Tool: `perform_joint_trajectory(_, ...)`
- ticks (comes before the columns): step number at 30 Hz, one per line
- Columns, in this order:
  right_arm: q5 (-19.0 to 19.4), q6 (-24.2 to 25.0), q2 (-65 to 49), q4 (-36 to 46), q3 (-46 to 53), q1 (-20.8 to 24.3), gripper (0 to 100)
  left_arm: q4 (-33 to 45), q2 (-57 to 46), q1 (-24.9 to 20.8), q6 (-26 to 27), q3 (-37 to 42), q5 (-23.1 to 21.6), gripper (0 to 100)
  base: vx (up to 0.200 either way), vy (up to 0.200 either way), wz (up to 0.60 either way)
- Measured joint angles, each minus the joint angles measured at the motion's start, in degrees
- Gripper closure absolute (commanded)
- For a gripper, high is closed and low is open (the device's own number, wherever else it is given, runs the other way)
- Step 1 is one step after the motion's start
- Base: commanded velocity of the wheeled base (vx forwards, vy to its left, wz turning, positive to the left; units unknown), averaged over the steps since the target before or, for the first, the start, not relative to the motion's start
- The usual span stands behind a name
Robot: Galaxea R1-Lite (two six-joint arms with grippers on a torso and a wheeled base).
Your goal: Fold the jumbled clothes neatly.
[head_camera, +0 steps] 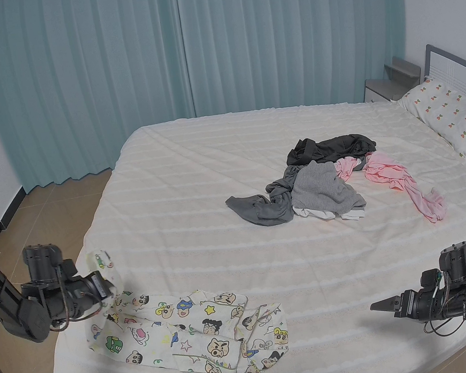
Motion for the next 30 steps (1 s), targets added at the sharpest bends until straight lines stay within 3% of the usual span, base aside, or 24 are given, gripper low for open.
perform_joint_trajectory(9, 0.02, -0.02, 0.09, -0.04, 0.0, 0.04, 0, -0.4, 3.21, -24.2, -12.26, -4.46, 15.19, 100, 0.0, 0.0, 0.0)
perform_joint_trajectory(13, 0.05, -0.06, 0.13, -0.11, 0.0, 0.04, 0, -0.49, 7.23, -30.51, -16.08, -7.83, 18.3, 100, 0.0, 0.0, 0.0)
perform_joint_trajectory(18, 0.07, -0.11, 0.17, -0.2, 0.0, 0.04, 0, -0.49, 10.78, -33.6, -17.27, -9.92, 18.85, 100, 0.0, 0.0, 0.0)
perform_joint_trajectory(19, 0.07, -0.13, 0.17, -0.22, 0.0, 0.11, 0, -0.51, 11.34, -34.04, -17.34, -10.18, 18.86, 0, 0.0, 0.0, 0.0)
perform_joint_trajectory(30, 0.07, -0.13, 0.44, -0.15, 0.0, 0.54, 0, -2.07, 13.51, -35.55, -20.24, -11.86, 18.82, 0, 0.0, 0.0, 0.0)
